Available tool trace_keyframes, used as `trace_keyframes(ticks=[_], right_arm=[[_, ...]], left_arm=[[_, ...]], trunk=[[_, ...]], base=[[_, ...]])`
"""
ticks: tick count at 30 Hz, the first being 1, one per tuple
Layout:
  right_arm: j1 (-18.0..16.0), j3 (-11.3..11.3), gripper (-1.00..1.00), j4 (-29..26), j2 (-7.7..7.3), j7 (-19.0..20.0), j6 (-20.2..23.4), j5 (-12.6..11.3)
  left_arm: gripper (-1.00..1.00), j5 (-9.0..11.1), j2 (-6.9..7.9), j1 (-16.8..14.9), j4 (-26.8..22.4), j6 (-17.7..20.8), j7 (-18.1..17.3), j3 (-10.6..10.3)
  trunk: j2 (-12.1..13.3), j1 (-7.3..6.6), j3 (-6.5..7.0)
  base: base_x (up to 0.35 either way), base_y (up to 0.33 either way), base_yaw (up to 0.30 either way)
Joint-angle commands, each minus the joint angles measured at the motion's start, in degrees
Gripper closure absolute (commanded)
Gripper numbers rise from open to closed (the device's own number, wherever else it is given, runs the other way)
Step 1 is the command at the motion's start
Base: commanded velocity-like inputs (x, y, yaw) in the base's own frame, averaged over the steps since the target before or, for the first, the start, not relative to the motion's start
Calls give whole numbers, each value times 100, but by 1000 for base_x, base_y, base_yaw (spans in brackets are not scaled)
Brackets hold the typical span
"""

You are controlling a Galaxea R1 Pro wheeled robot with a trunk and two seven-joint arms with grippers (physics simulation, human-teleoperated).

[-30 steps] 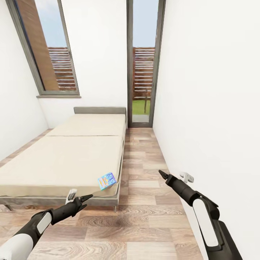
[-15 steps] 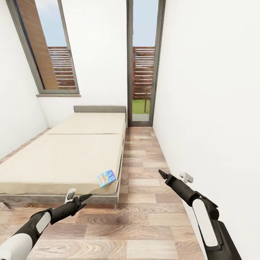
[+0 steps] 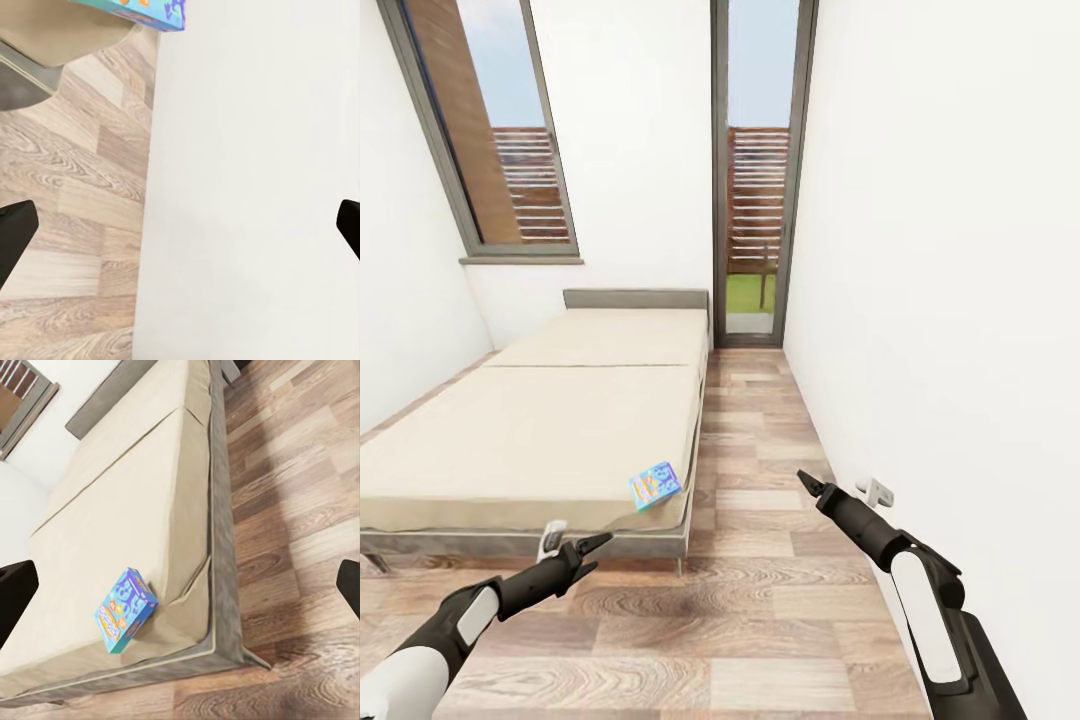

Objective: Put all the toys in the child's room - the three board games (two on the bed and one on the table), the two jigsaw puzzles on the table, and the tennis ball on the table - inside the toy box on the table in the child's room.

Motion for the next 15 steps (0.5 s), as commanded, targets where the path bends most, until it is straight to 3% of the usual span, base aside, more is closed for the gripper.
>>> trace_keyframes(ticks=[1,15], right_arm=[[-4,-18,-100,-3,7,28,39,-2],[-3,-9,-100,-11,7,26,49,-2]], left_arm=[[-100,25,3,-4,1,71,-12,26],[-100,31,86,-4,-12,697,-154,223]], trunk=[[-44,22,-24],[-606,329,-275]], base=[[0,0,0],[0,0,0]])
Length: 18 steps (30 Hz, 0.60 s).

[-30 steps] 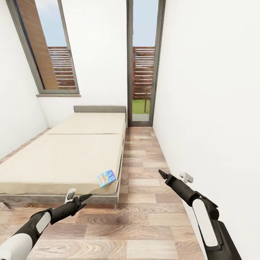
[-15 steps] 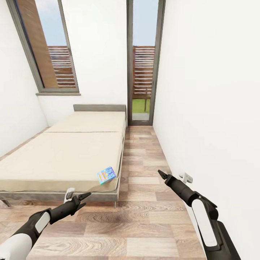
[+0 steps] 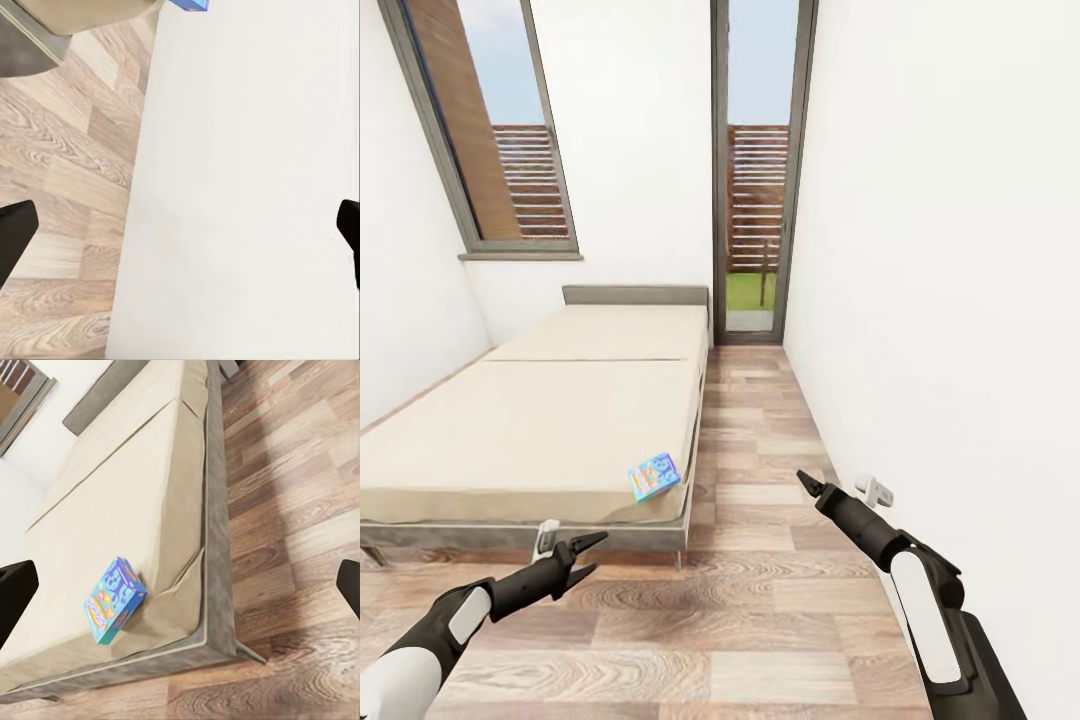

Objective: Put all the toys in the child's room - the three board games (two on the bed and one on the table), the two jigsaw puzzles on the table, and the tennis ball on the table - inside the toy box on the table in the child's room.

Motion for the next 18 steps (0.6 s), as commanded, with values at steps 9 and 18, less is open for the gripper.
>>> trace_keyframes(ticks=[9,18], right_arm=[[-6,218,-100,-5,15,-12,38,-2],[-7,396,-100,-10,15,-29,33,38]], left_arm=[[-100,3,48,-4,-94,288,-857,44],[-100,1,155,-4,-112,342,-1164,54]], trunk=[[-365,197,-167],[-726,395,-329]], base=[[0,0,0],[0,0,0]])
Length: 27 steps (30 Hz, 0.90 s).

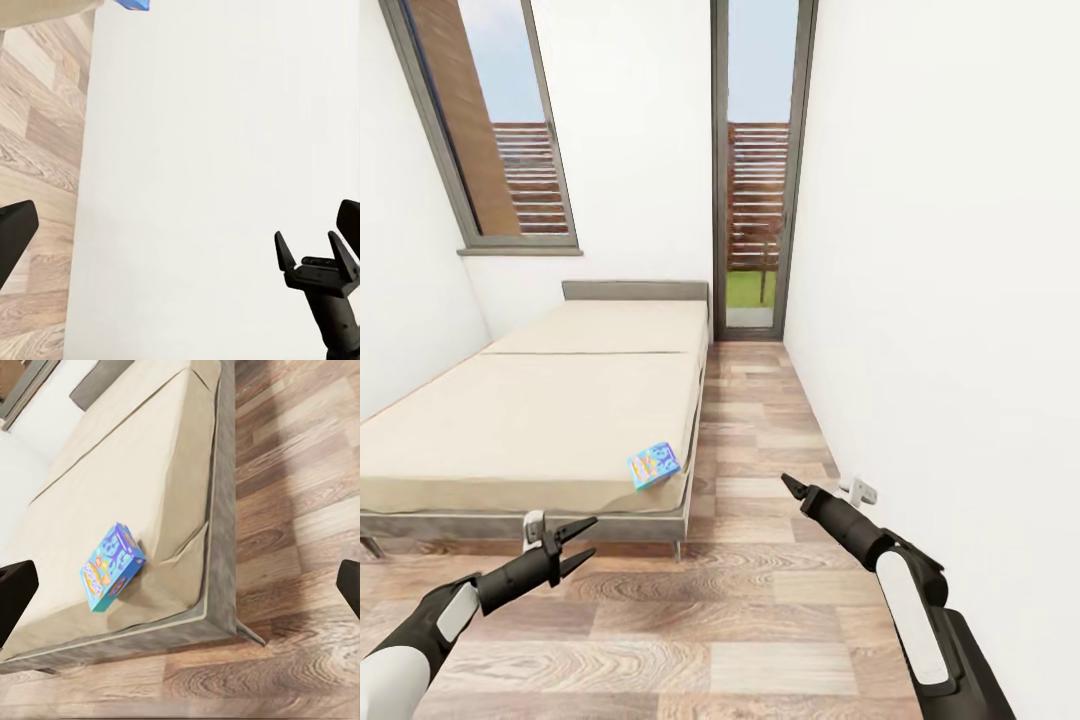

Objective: Put all the toys in the child's room - the three board games (two on the bed and one on the table), the two jigsaw puzzles on the table, and the tennis ball on the table - inside the toy box on the table in the child's room.

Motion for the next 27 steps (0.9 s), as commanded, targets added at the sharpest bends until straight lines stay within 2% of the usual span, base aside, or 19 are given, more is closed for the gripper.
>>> trace_keyframes(ticks=[1,7,12,20,27], right_arm=[[-3,16,-100,-4,8,24,37,6],[-4,291,-100,-12,27,-91,39,36],[-6,427,-100,-26,37,-265,44,34],[-9,484,-100,-29,29,-358,81,-22],[-9,491,-100,-29,32,-355,98,-39]], left_arm=[[-100,12,4,-4,2,43,-21,10],[-100,17,-8,-4,-34,48,-37,22],[-100,21,-38,-4,-123,52,-41,44],[-100,62,-254,-4,-353,58,-75,54],[-100,72,-292,-4,-443,59,-97,61]], trunk=[[-44,22,-24],[-285,153,-131],[-485,263,-221],[-806,439,-365],[-1087,593,-491]], base=[[0,0,0],[0,0,0],[0,0,0],[0,0,0],[0,0,0]])
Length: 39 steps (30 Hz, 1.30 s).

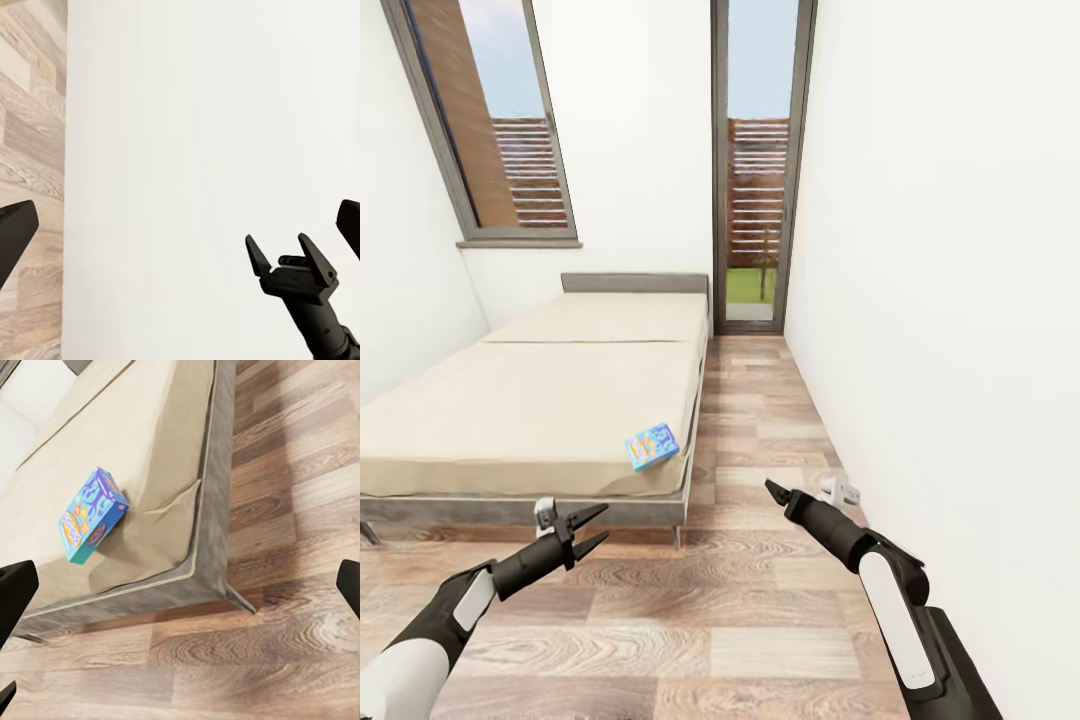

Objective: Put all the toys in the child's room - the three board games (two on the bed and one on the table), the two jigsaw puzzles on the table, and the tennis ball on the table - inside the toy box on the table in the child's room.

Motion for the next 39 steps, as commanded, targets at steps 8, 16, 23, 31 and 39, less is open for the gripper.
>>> trace_keyframes(ticks=[8,16,23,31,39], right_arm=[[-1,-13,-100,10,3,18,28,-9],[-4,-10,-100,24,4,23,26,-17],[3,-4,-100,31,9,14,38,-13],[5,2,-100,32,12,-3,40,-8],[5,3,-100,30,5,-18,50,-3]], left_arm=[[-100,69,3,-4,-19,38,-29,44],[-100,81,10,-4,-22,37,-32,53],[-100,83,22,-4,-22,43,-34,122],[-100,84,42,-4,-24,44,-39,161],[-100,85,52,-4,-37,51,-153,167]], trunk=[[-325,175,-149],[-645,351,-293],[-732,408,-440],[-743,428,-617],[-754,449,-794]], base=[[0,0,0],[0,0,0],[0,0,0],[0,0,0],[0,0,0]])
